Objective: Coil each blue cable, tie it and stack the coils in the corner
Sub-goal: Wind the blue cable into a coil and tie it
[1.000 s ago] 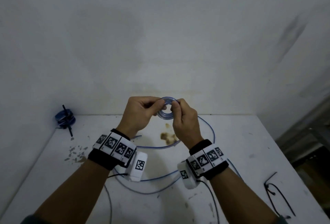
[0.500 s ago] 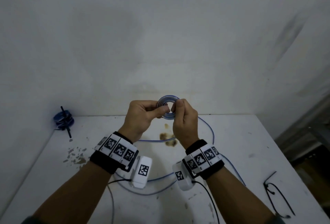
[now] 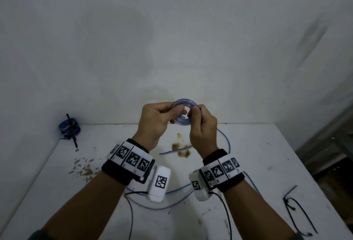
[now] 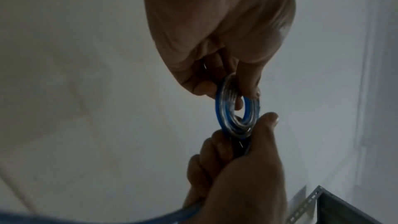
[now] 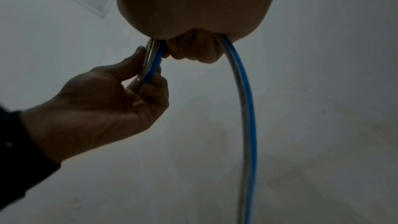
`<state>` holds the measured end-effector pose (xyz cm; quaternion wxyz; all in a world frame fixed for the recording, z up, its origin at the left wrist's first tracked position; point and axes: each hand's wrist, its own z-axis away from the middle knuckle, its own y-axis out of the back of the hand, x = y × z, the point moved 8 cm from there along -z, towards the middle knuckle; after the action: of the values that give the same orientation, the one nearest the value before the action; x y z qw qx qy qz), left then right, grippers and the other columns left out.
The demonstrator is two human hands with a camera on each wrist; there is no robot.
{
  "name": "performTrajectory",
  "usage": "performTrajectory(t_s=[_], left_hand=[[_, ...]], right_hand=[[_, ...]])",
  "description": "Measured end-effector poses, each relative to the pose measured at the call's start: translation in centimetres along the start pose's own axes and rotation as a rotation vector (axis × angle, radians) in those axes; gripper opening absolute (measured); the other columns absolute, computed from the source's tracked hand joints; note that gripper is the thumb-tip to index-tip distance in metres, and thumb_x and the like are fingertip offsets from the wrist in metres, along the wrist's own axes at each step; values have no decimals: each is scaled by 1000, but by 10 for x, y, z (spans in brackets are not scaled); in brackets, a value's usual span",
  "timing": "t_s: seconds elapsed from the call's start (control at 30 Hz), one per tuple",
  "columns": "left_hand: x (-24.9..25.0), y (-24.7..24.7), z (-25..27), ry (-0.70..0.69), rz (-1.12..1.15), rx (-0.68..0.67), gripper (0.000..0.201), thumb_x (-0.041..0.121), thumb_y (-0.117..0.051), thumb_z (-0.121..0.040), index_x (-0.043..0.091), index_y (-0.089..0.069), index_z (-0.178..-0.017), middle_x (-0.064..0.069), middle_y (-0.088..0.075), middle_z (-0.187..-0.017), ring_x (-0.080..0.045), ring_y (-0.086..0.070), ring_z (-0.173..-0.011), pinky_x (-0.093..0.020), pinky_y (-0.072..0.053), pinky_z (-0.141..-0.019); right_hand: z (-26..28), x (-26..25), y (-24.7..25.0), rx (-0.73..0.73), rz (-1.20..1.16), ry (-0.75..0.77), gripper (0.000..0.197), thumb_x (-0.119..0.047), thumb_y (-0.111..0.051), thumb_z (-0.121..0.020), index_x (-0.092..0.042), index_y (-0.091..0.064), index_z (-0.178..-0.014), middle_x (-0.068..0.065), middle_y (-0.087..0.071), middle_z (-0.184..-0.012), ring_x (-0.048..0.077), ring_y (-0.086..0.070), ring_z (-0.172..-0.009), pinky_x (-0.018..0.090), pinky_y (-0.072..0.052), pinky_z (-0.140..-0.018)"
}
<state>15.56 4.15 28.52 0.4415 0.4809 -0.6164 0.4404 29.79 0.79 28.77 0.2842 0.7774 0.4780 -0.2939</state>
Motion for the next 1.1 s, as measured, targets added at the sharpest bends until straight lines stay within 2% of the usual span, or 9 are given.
performTrajectory(t_s=[0.07,0.17,0.27,0.33,0.43,0.73,0.9,1.0,1.1], left_hand=[[-3,-2,0,7,-63,-60,10,10,-69,-87,9,-76,-95,-5,-76,-80,-11,-62,-69,-20,-47,-61],[0,3,-2,3,-138,-168,18,7,-69,-86,5,-74,-104,-8,-75,-88,-7,-67,-74,-14,-47,-63],[5,5,-5,-23,-199,-174,10,7,-70,-87,3,-77,-93,-5,-75,-79,-10,-68,-71,-18,-50,-68],[8,6,-5,-56,-189,-102,7,6,-71,-86,5,-77,-88,-2,-75,-72,-10,-67,-66,-17,-50,-66],[10,3,-4,-77,-126,-35,9,7,-70,-87,3,-78,-89,-4,-72,-68,-9,-59,-58,-19,-45,-57],[1,4,1,-30,-88,-70,9,7,-69,-88,8,-77,-89,-6,-73,-71,-17,-62,-65,-24,-49,-59],[-7,2,2,31,85,-17,18,23,-69,-81,8,-76,-85,-5,-72,-73,-16,-61,-67,-25,-49,-62],[-20,-5,7,116,174,-64,25,25,-67,-78,4,-74,-91,-7,-72,-77,-16,-62,-70,-25,-49,-63],[-18,3,3,120,-35,-159,16,19,-68,-83,8,-75,-92,-6,-73,-78,-13,-62,-66,-25,-51,-62]], right_hand=[[-2,3,3,-40,59,18,37,-28,-37,-101,-7,-53,-75,-8,-44,-58,8,-39,-50,21,-32,-49],[-14,0,3,-218,210,87,37,-31,-38,-101,-8,-55,-78,1,-51,-58,18,-43,-50,33,-37,-50],[-24,-6,0,-353,290,159,36,-32,-39,-101,-9,-57,-78,-2,-53,-59,17,-45,-51,33,-38,-51],[-27,-10,1,-334,321,184,38,-34,-39,-100,-8,-57,-78,-6,-52,-60,14,-44,-51,29,-37,-52],[-21,-8,6,-227,241,127,40,-34,-41,-100,-5,-58,-78,1,-55,-59,18,-46,-50,30,-36,-50],[-12,-4,4,-237,59,49,31,-28,-50,-97,-4,-62,-80,7,-53,-60,16,-44,-53,22,-35,-52],[-1,4,3,-112,-137,-119,35,-35,-41,-100,-17,-54,-73,-10,-44,-58,9,-37,-53,25,-31,-53],[0,0,2,-19,-54,-77,34,-30,-38,-100,-15,-50,-73,-9,-46,-61,5,-39,-54,20,-33,-54],[-8,-1,2,-133,143,7,36,-31,-37,-100,-12,-53,-74,-5,-48,-58,12,-42,-50,26,-35,-50]])
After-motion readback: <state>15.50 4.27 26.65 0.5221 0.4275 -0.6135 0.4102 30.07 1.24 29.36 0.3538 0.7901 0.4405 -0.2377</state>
